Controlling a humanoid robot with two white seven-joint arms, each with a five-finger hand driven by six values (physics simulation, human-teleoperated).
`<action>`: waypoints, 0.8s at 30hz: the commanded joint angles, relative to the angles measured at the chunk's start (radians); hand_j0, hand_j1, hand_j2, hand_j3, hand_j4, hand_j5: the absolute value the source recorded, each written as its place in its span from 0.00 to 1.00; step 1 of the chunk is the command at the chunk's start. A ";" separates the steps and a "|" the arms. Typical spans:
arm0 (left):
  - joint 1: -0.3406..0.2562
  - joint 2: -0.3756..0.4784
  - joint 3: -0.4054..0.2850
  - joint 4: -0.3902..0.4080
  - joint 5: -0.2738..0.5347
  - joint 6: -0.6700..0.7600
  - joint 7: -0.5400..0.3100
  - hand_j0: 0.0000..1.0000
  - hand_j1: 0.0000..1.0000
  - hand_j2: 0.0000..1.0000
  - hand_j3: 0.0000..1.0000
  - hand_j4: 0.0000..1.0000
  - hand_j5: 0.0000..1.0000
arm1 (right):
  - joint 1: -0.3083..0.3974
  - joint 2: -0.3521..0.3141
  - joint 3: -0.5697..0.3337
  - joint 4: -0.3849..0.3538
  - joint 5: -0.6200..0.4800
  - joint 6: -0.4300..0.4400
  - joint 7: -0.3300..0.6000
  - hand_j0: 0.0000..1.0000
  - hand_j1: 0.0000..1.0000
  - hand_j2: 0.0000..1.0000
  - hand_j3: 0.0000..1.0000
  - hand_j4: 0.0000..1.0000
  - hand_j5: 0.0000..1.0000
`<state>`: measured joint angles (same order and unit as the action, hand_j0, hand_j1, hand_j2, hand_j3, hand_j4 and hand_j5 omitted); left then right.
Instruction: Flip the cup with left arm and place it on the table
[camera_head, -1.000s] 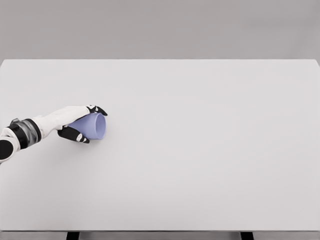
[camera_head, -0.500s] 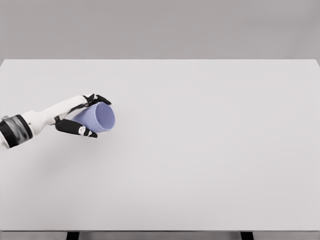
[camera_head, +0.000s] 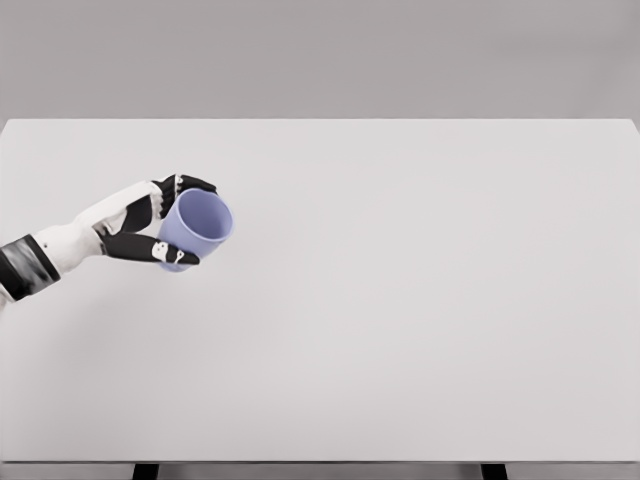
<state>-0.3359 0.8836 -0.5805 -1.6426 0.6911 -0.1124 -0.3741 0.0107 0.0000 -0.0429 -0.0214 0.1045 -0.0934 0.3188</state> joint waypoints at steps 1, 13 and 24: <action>0.000 -0.020 -0.002 0.026 0.054 -0.007 -0.003 0.66 0.66 0.66 0.66 0.66 0.66 | 0.000 0.000 0.000 0.000 0.000 0.000 0.000 1.00 1.00 1.00 1.00 1.00 1.00; -0.046 -0.209 0.011 0.245 0.123 -0.006 -0.237 0.66 0.66 0.66 0.66 0.66 0.66 | 0.000 0.000 0.000 0.000 0.000 0.000 0.000 1.00 1.00 1.00 1.00 1.00 1.00; -0.043 -0.250 0.010 0.293 0.127 -0.010 -0.237 0.74 0.74 0.74 0.74 0.74 0.74 | 0.000 0.000 0.000 0.000 0.000 0.000 0.000 1.00 1.00 1.00 1.00 1.00 1.00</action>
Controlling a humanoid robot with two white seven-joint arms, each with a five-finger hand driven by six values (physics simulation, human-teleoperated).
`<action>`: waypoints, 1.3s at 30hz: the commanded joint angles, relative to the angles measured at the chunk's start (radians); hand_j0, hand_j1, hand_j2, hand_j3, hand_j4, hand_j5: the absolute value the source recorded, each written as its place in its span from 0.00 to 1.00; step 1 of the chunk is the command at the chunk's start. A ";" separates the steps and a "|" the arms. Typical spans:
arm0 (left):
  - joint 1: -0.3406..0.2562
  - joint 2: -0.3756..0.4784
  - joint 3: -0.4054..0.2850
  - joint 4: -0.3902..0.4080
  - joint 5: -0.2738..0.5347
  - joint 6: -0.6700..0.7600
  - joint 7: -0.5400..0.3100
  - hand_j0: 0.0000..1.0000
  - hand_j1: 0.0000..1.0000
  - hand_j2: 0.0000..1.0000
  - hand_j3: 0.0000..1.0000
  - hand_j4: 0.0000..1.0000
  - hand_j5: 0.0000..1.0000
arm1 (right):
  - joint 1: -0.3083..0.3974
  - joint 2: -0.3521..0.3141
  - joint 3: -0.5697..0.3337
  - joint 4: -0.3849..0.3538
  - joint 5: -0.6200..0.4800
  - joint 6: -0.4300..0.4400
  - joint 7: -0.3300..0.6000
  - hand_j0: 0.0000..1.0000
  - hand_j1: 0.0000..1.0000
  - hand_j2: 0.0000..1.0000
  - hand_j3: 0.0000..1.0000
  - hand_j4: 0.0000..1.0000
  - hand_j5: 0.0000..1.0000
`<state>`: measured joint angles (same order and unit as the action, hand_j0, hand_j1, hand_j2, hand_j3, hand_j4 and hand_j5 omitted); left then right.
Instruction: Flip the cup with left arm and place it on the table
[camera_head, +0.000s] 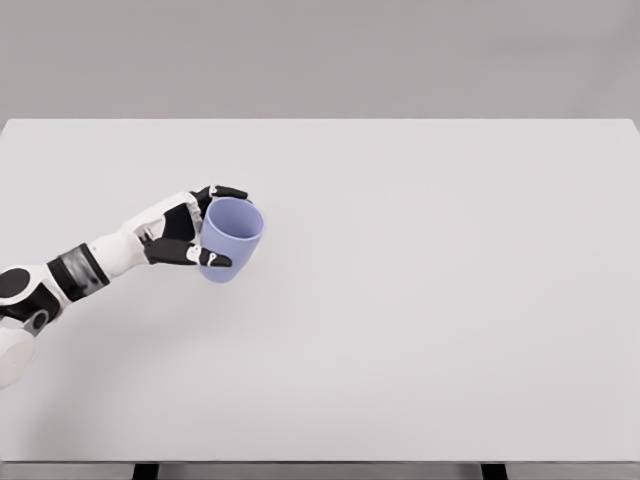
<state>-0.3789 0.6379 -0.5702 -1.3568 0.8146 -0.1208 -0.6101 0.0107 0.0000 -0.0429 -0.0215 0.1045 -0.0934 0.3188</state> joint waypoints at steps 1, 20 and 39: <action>0.000 -0.004 0.000 0.007 0.002 -0.002 -0.001 0.74 0.74 0.74 0.74 0.74 0.74 | 0.000 0.000 0.000 0.000 0.000 0.000 0.000 1.00 1.00 1.00 1.00 1.00 1.00; 0.023 -0.033 0.001 0.038 -0.006 -0.002 -0.001 0.87 0.87 0.87 0.87 0.87 0.87 | 0.000 0.000 0.000 0.000 0.000 0.000 0.000 1.00 1.00 1.00 1.00 1.00 1.00; 0.015 0.032 0.006 0.022 -0.040 -0.042 -0.001 1.00 1.00 1.00 1.00 1.00 1.00 | 0.000 0.000 0.000 0.000 0.000 0.000 0.000 1.00 1.00 1.00 1.00 1.00 1.00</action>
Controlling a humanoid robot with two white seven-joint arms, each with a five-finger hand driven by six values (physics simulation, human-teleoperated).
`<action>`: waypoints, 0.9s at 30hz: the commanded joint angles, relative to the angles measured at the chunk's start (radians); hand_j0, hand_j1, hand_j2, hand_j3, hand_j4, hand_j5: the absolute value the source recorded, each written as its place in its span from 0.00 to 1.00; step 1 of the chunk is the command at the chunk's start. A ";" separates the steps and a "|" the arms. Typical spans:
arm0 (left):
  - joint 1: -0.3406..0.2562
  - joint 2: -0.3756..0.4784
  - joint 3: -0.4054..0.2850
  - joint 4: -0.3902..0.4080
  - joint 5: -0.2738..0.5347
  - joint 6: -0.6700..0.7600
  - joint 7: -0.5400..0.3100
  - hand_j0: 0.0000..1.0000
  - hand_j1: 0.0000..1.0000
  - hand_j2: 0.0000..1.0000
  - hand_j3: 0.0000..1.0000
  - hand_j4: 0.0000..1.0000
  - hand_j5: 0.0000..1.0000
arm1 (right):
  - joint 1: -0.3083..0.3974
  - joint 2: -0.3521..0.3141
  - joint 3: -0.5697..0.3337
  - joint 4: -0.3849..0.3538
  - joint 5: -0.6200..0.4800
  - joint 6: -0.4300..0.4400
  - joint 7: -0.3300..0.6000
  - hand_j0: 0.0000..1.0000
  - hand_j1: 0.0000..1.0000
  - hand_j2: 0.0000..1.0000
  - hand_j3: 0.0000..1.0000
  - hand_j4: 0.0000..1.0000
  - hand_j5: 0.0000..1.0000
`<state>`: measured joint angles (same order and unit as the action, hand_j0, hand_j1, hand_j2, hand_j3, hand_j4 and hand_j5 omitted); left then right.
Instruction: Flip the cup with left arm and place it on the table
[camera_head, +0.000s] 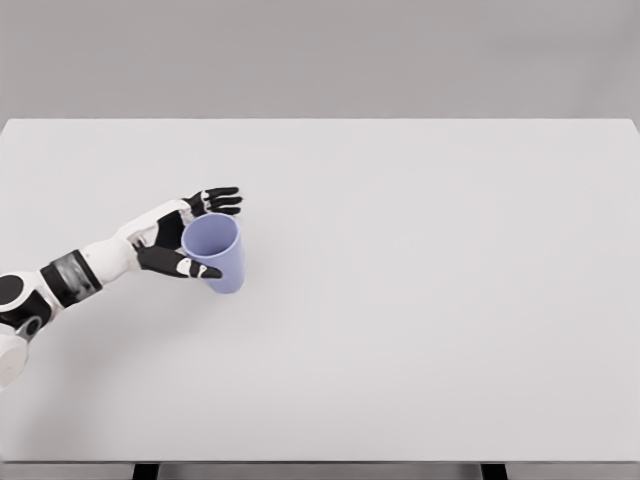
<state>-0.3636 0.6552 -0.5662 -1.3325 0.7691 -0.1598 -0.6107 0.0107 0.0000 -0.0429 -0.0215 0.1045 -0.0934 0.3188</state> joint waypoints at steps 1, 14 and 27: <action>0.000 0.018 0.002 -0.004 0.006 -0.003 0.000 1.00 1.00 1.00 1.00 1.00 1.00 | 0.000 0.000 0.000 0.000 0.000 0.000 0.000 1.00 1.00 1.00 1.00 1.00 1.00; -0.008 0.047 0.003 -0.068 0.009 -0.003 0.000 1.00 1.00 1.00 1.00 1.00 1.00 | 0.000 0.000 0.000 0.000 0.000 0.000 0.000 1.00 1.00 1.00 1.00 1.00 1.00; -0.014 0.092 0.037 -0.146 0.010 -0.006 0.000 1.00 1.00 1.00 1.00 1.00 1.00 | 0.000 0.000 0.000 0.000 0.000 0.000 0.000 1.00 1.00 1.00 1.00 1.00 1.00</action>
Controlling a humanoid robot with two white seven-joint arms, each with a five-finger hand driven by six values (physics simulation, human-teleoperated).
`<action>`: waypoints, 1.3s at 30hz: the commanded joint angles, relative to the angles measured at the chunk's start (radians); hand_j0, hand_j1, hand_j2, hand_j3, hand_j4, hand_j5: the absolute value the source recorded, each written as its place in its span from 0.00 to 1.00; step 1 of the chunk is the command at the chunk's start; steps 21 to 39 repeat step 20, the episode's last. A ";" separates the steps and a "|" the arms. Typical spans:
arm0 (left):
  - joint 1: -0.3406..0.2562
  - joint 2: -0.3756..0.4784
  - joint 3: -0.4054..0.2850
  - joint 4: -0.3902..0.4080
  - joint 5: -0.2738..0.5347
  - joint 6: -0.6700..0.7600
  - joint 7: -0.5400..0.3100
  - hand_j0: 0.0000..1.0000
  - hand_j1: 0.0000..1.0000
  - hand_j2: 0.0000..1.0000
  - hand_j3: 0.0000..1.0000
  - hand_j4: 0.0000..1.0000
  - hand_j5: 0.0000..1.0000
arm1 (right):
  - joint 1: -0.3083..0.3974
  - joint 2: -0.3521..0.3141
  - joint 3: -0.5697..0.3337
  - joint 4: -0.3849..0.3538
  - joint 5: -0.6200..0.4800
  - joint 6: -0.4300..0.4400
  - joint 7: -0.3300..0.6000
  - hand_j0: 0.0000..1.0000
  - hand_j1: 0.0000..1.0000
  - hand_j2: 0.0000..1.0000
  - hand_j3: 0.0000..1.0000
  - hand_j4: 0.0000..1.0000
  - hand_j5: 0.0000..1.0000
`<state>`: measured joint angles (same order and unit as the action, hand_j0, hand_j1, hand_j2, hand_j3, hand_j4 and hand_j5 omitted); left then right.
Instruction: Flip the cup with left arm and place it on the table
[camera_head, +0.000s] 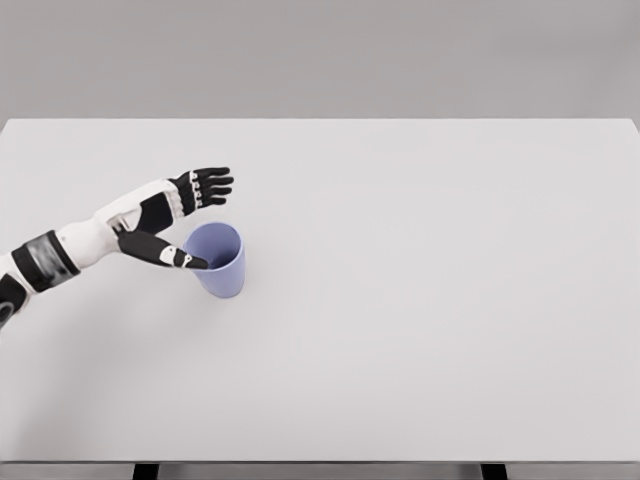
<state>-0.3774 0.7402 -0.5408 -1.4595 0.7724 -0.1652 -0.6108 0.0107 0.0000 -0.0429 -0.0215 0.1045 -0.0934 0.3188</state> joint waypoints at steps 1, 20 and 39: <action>-0.002 0.008 0.013 -0.035 0.005 -0.004 0.000 1.00 1.00 1.00 1.00 1.00 1.00 | 0.000 0.000 0.000 0.000 0.000 0.000 0.000 1.00 1.00 1.00 1.00 1.00 1.00; -0.026 0.205 0.010 -0.027 -0.105 -0.011 0.000 1.00 1.00 1.00 1.00 1.00 1.00 | 0.000 0.000 0.000 0.000 0.000 0.000 0.000 1.00 1.00 1.00 1.00 1.00 1.00; -0.026 0.205 0.010 -0.027 -0.105 -0.011 0.000 1.00 1.00 1.00 1.00 1.00 1.00 | 0.000 0.000 0.000 0.000 0.000 0.000 0.000 1.00 1.00 1.00 1.00 1.00 1.00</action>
